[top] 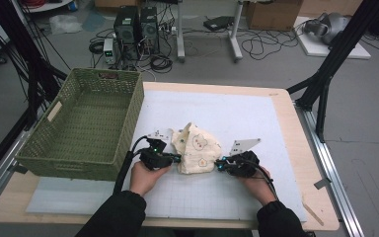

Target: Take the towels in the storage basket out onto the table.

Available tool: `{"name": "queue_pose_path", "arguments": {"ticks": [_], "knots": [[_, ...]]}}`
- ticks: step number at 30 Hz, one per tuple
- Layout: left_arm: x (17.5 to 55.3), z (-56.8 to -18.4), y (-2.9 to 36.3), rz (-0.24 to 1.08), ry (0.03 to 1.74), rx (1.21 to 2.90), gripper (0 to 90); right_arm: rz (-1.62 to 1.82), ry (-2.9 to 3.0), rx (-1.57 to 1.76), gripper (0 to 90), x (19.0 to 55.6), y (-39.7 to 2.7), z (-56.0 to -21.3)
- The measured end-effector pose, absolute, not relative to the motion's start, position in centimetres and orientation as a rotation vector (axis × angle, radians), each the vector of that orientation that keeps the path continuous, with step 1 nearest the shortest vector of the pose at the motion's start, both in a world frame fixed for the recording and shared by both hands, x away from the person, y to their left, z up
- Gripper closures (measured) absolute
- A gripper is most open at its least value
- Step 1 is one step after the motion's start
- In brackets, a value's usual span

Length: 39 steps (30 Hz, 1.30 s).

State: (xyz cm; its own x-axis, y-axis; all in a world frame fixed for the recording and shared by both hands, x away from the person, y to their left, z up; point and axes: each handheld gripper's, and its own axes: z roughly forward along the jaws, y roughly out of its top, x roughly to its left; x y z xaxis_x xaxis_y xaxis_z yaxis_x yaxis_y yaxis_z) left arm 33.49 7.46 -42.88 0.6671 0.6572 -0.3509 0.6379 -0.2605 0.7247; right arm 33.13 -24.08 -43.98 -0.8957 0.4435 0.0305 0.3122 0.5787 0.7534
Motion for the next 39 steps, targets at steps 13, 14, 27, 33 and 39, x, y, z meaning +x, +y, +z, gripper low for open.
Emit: {"name": "queue_pose_path", "arguments": {"ticks": [13,14,27,33,39], "knots": [[31.7,-41.8,9.5,0.064,1.027,1.897,89.4,1.237,2.637,0.621,87.2,31.0,-26.7,-42.5],[31.5,-41.8,9.7,0.066,1.029,1.894,89.4,1.240,2.635,0.622,87.2,30.8,-27.0,-42.4],[28.8,-40.8,10.7,0.091,1.001,1.898,89.4,1.266,2.661,0.590,87.6,27.7,-29.3,-41.7],[28.6,-40.8,11.1,0.077,1.000,1.889,85.5,1.314,2.663,0.596,77.7,27.4,-29.6,-41.8],[28.8,-41.2,10.4,0.071,0.985,1.923,72.6,1.338,2.658,0.576,65.7,27.8,-28.4,-42.0]]}}
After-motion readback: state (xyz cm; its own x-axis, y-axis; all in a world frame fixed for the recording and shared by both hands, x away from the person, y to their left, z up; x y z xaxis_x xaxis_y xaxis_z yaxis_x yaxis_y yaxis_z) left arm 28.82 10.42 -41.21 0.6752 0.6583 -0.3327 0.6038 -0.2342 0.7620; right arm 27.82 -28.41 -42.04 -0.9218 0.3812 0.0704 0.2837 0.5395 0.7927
